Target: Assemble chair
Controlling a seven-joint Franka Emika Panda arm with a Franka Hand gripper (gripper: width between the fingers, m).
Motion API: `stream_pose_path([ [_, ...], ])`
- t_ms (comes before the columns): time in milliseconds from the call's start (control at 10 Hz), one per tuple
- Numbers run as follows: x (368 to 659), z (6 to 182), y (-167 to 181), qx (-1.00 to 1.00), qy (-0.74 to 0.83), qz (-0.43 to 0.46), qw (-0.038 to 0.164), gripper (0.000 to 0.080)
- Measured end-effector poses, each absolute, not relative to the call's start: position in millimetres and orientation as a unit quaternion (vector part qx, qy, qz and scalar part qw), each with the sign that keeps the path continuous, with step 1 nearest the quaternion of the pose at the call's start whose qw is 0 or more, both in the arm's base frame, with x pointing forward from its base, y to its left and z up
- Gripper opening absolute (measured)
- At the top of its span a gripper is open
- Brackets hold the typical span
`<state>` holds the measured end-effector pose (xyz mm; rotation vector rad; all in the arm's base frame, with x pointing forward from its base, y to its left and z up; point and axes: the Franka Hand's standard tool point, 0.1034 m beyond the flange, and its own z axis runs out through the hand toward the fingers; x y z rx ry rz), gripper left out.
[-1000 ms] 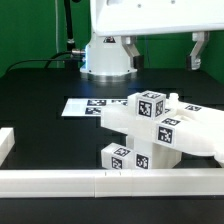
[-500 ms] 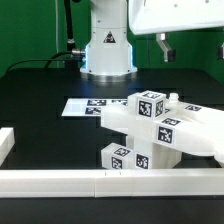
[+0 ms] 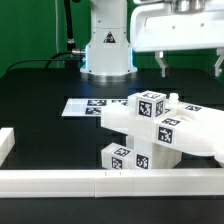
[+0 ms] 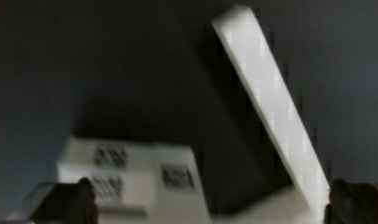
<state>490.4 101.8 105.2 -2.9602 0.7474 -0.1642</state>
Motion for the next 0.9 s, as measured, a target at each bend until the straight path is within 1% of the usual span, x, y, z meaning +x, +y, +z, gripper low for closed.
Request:
stream_pose_path([
  [200, 494.5, 107.2, 102.5, -0.967, 0.245, -0.053, 0.043, 0.0649],
  [400, 493.2, 104.9, 102.1, -0.967, 0.245, -0.052, 0.041, 0.0649],
  [500, 488.5, 96.1, 100.6, -0.967, 0.243, -0.062, 0.039, 0.0649],
  [700, 449.1, 54.6, 109.0, -0.974, 0.217, -0.065, 0.02, 0.0649],
  [900, 443.6, 39.5, 108.8, -0.975, 0.212, -0.069, 0.013, 0.0649],
])
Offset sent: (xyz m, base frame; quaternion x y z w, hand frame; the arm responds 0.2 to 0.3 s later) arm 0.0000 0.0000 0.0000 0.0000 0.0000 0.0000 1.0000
